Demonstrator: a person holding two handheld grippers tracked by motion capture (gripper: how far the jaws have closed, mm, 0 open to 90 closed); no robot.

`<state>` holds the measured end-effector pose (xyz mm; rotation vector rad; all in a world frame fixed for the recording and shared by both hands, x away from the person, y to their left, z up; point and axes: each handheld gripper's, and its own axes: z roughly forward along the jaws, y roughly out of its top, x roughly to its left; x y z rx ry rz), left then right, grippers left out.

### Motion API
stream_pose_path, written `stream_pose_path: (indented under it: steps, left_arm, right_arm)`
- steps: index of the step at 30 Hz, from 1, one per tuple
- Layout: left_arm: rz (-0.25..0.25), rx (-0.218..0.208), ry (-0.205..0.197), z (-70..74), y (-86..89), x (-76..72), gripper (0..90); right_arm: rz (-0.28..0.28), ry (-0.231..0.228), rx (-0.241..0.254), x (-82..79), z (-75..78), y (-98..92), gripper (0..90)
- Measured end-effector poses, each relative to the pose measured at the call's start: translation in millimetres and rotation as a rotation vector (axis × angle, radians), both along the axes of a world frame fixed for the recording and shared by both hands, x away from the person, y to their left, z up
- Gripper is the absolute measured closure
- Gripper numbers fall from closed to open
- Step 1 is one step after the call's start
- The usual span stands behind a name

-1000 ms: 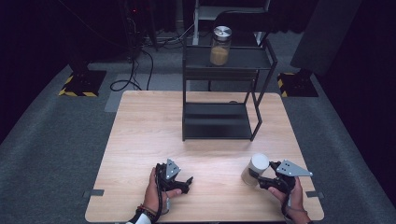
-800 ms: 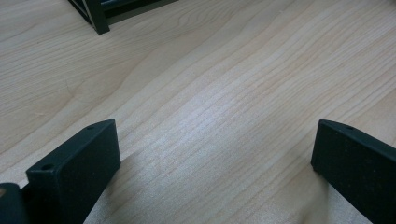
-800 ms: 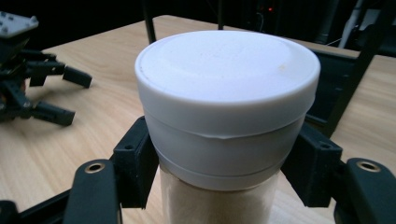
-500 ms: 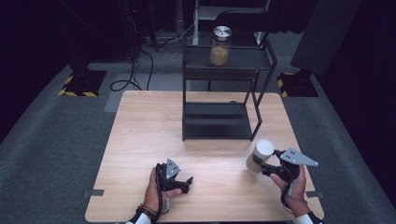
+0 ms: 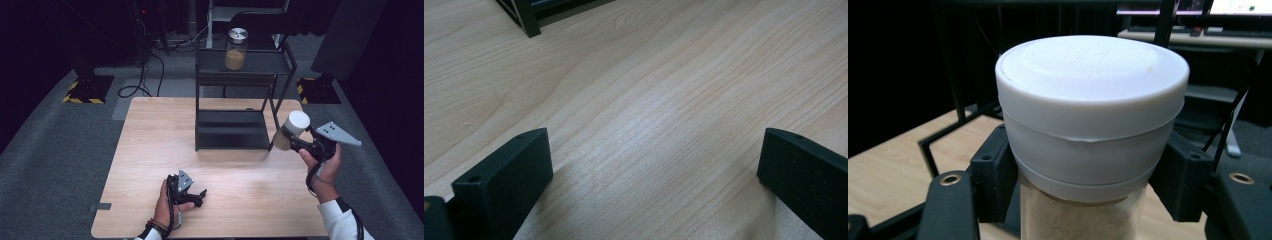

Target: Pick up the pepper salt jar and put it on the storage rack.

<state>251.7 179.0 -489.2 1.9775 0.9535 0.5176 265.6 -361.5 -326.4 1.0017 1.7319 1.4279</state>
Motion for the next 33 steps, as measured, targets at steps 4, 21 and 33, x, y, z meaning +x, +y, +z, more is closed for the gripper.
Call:
stream_pose_path:
  steps: [4, 21, 33]
  left_arm:
    - [0.0, 0.0, 0.0, 0.0, 0.0, 0.0, 1.1]
    - [0.0, 0.001, 0.0, 0.1, 0.0, 0.1, 1.1]
    - [0.0, 0.001, 0.001, 0.2, 0.0, 0.1, 1.1]
  right_arm:
    - [-0.019, -0.016, 0.003, 7.7, 21.6, 8.1, 34.9]
    - [-0.065, -0.051, -0.022, 35.2, 85.9, 41.1, 34.9]
    - [-0.085, -0.062, -0.03, 53.0, 122.7, 55.6, 34.9]
